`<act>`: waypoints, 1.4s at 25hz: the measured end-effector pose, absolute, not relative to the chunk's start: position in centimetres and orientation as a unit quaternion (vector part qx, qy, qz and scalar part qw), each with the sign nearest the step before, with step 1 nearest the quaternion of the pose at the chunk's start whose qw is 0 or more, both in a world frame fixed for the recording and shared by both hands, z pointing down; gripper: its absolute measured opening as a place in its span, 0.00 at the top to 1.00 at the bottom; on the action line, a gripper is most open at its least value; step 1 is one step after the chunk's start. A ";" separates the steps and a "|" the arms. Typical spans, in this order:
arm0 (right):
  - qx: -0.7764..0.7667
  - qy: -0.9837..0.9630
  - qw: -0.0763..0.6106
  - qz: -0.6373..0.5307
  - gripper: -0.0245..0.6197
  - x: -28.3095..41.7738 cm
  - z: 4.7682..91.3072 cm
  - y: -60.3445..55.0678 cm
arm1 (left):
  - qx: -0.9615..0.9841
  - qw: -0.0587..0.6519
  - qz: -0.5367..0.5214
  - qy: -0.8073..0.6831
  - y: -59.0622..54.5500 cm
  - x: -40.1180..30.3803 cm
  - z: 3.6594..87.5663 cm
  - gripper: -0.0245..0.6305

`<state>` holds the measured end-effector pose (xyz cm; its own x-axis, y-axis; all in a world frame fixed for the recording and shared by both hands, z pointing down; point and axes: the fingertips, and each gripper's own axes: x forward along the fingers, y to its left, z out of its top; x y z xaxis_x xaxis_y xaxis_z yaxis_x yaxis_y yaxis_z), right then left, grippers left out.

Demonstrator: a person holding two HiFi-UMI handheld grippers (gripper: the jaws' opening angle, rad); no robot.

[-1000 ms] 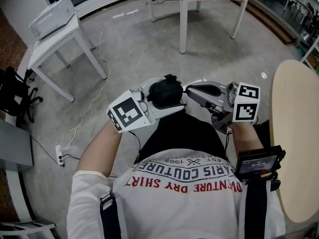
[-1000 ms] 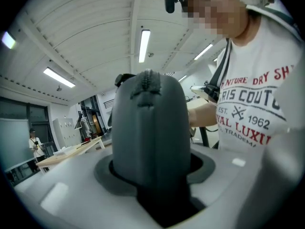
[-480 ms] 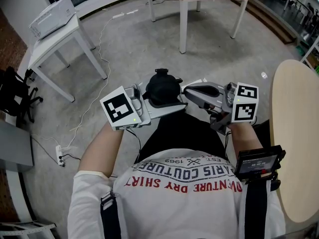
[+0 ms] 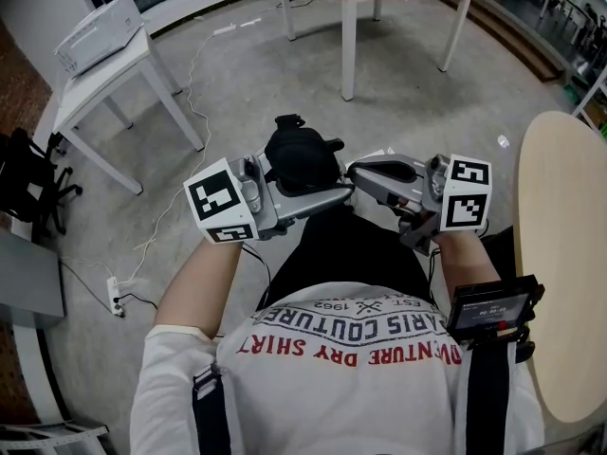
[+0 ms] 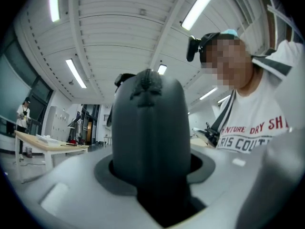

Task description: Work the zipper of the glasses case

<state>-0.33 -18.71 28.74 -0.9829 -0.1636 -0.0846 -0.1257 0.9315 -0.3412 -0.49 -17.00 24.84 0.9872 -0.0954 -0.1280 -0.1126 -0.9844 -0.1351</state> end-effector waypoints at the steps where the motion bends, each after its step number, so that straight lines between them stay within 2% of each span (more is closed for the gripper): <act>1: -0.073 0.981 0.057 -0.171 0.96 -0.3 28.8 -18.7 | -0.994 0.064 0.070 0.051 -17.1 -0.6 24.7 0.59; 35: -0.048 0.953 0.141 -0.264 0.96 -0.9 29.2 -19.2 | -0.932 -0.087 0.350 0.038 -20.1 -5.8 20.0 0.59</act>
